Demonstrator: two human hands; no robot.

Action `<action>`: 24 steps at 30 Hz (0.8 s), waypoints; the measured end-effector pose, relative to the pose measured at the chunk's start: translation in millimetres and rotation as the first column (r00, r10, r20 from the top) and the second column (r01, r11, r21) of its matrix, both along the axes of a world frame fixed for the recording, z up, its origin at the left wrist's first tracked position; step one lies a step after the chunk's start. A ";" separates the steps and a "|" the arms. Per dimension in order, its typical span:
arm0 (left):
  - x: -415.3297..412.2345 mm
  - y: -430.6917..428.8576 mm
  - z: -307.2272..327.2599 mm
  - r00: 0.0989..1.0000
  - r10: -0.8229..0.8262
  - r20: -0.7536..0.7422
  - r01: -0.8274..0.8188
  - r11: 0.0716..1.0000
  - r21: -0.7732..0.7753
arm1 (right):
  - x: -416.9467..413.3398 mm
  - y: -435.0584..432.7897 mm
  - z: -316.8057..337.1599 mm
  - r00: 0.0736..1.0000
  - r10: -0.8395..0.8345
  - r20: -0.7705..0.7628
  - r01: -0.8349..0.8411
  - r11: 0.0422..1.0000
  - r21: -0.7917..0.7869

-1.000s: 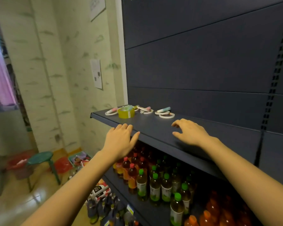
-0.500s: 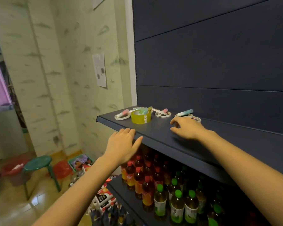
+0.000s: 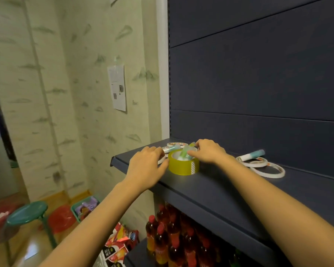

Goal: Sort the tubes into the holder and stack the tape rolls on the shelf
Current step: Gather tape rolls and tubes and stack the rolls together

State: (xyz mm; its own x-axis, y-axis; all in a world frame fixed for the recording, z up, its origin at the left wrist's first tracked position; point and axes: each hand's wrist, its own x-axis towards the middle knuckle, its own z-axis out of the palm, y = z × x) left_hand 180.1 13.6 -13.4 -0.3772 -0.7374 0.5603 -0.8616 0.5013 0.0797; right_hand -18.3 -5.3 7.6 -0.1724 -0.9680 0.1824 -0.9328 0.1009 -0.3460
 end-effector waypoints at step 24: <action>-80.9 -151.0 10.1 0.881 -0.447 0.155 0.391 0.872 0.293 | -5.7 15.3 25.1 0.824 -0.103 0.556 0.390 0.816 -0.427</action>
State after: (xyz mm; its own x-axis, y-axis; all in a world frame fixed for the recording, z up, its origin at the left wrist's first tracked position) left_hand 99.2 -137.4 -3.3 -0.7700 -0.5855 0.2537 -0.5843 0.8067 0.0883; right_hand -24.0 10.0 32.7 -0.5945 -0.6681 0.4474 -0.5879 -0.0185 -0.8087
